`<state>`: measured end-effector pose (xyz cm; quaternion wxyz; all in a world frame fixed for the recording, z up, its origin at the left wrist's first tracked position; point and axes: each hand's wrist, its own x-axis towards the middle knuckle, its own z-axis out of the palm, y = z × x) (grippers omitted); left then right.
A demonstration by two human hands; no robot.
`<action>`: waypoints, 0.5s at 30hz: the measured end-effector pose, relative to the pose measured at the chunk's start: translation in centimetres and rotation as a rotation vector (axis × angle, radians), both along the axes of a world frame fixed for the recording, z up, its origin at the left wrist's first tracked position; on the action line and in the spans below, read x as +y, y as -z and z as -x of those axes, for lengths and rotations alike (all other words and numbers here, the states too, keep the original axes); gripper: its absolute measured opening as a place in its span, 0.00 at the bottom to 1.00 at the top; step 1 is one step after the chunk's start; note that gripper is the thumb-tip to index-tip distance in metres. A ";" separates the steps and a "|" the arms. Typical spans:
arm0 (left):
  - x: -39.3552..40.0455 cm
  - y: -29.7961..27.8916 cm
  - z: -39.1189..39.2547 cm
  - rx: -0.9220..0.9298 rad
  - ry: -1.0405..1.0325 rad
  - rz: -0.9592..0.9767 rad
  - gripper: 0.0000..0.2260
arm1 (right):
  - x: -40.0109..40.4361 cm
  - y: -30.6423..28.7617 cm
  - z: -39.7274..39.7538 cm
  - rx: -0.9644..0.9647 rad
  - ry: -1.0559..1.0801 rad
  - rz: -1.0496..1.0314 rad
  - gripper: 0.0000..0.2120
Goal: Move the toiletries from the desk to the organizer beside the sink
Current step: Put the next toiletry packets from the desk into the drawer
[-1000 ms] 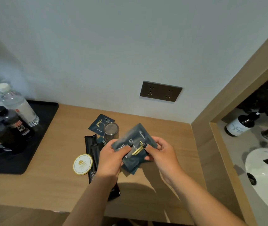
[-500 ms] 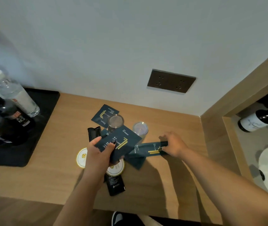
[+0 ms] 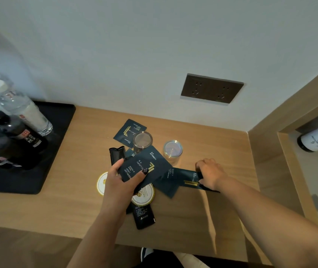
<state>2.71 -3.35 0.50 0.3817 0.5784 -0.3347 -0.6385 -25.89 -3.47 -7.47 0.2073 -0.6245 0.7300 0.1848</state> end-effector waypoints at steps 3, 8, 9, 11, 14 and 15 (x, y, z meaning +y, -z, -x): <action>0.1 0.0 -0.2 -0.011 -0.024 -0.016 0.25 | 0.6 -0.2 0.1 0.017 -0.047 -0.031 0.17; 0.7 -0.1 0.4 0.007 -0.043 -0.029 0.15 | 3.2 -1.0 -0.2 -0.216 0.098 0.048 0.03; 0.7 -0.1 0.6 0.013 -0.033 -0.030 0.13 | 3.8 -1.5 -0.4 -0.273 0.145 0.072 0.02; 0.5 0.0 1.0 0.043 -0.030 -0.032 0.12 | 4.9 -2.5 -0.7 -0.386 0.240 0.154 0.06; 0.5 -0.7 2.1 0.120 -0.031 0.005 0.13 | 7.1 -4.5 -1.2 -0.523 0.382 0.320 0.06; 0.5 -1.1 2.6 0.150 -0.036 0.019 0.14 | 7.9 -5.1 -1.3 -0.569 0.436 0.375 0.05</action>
